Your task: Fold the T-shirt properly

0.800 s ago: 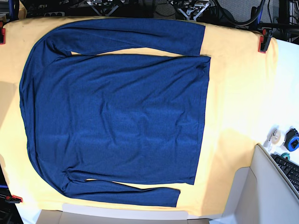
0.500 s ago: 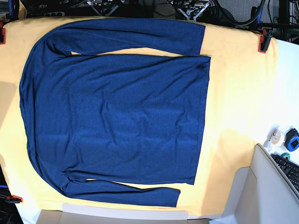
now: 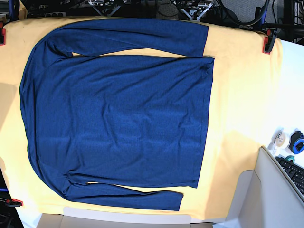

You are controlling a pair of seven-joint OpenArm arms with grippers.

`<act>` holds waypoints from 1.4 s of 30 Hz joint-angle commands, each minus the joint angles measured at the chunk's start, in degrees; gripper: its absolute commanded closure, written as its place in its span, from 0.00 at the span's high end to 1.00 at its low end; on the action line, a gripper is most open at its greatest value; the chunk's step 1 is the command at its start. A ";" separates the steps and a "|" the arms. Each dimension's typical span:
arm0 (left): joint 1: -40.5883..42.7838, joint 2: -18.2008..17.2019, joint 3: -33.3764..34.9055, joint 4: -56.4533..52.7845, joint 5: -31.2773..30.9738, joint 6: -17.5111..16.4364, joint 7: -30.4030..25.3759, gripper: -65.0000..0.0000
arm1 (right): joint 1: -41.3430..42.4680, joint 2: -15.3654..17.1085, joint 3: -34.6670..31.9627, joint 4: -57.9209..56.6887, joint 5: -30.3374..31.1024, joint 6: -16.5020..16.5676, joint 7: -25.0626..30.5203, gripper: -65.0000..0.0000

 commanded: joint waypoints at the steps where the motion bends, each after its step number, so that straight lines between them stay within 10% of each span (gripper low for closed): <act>1: 0.15 0.12 -0.16 0.21 0.10 0.19 -0.70 0.00 | -0.13 -0.13 0.03 0.18 0.19 -0.14 0.65 0.00; 30: 1.64 0.12 -0.43 0.47 -0.34 0.19 -0.79 0.00 | -3.21 -0.13 0.30 1.85 0.36 -0.40 4.16 0.00; 42: 20.46 0.12 -0.34 28.43 -0.43 0.19 2.20 0.00 | -18.42 0.31 -0.23 21.81 0.01 -0.40 3.64 0.00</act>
